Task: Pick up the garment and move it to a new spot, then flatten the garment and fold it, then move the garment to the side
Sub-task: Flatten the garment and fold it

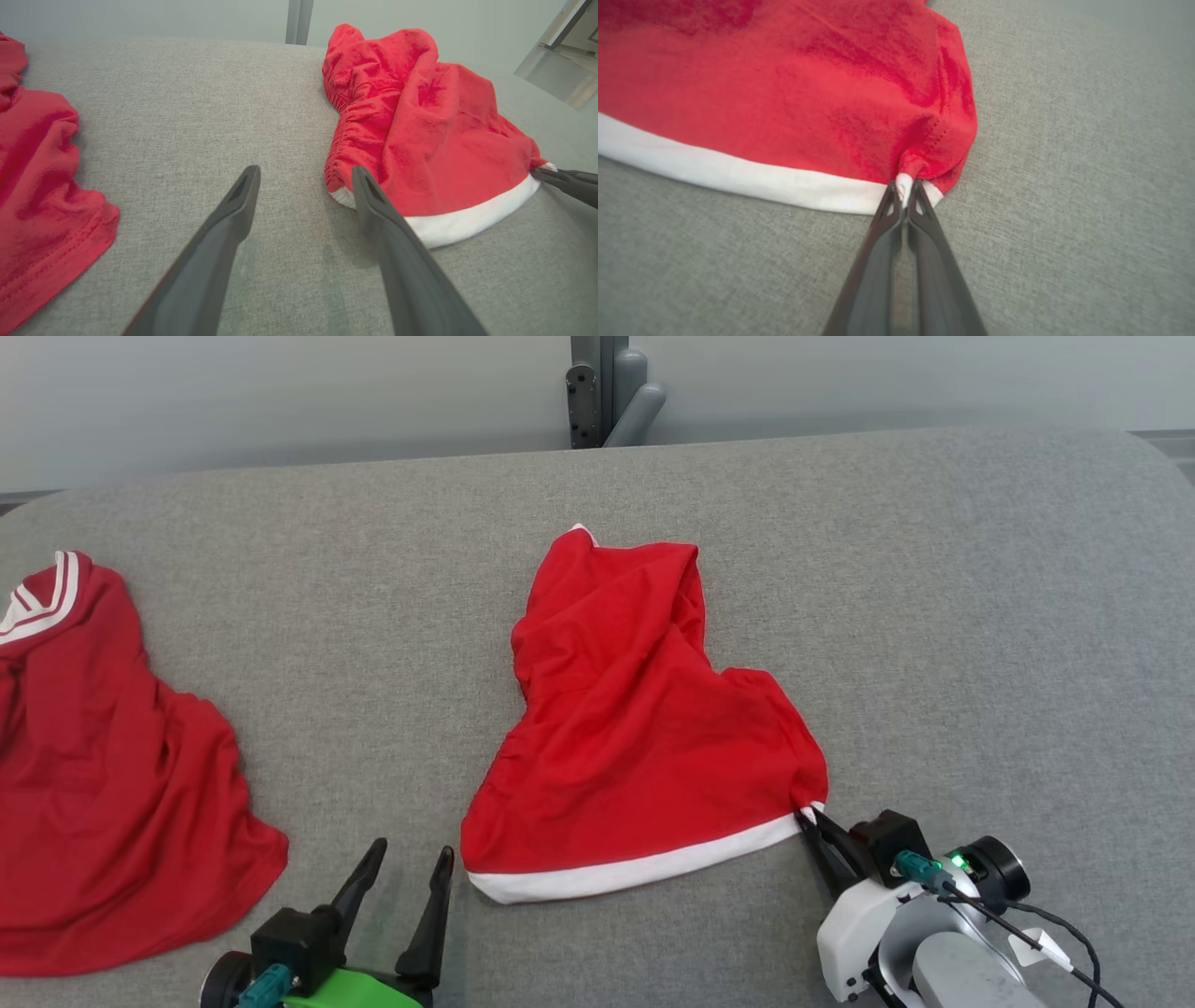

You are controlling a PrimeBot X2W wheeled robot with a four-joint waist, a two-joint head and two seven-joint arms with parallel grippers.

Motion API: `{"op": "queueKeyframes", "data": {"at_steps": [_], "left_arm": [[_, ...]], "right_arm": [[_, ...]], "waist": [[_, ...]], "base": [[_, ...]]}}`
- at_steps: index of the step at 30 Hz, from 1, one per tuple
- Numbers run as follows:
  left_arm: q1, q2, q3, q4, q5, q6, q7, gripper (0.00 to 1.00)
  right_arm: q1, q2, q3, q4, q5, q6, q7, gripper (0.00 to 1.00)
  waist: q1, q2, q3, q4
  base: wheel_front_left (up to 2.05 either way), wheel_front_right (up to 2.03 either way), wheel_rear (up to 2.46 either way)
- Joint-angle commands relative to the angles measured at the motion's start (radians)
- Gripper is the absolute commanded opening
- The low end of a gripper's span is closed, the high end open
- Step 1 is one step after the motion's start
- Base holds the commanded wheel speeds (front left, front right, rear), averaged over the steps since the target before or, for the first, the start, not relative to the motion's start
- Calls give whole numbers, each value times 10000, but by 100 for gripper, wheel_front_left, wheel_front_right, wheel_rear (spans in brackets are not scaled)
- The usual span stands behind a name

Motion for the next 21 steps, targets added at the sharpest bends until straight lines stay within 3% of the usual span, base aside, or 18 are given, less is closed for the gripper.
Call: {"op": "queueKeyframes", "data": {"at_steps": [1, 21], "left_arm": [[-143, 65, -72, 68, -48, -22, -7, 100], [-1039, 400, -2035, 745, -507, -23, -7, 100]], "right_arm": [[-95, -90, -27, 83, 75, -13, -30, 0], [-188, -320, -785, 733, -35, -18, 157, 0]], "waist": [[0, 53, 6, -7], [0, 53, 185, -295]], "base": [[0, 0, 0], [0, 0, 0]]}}
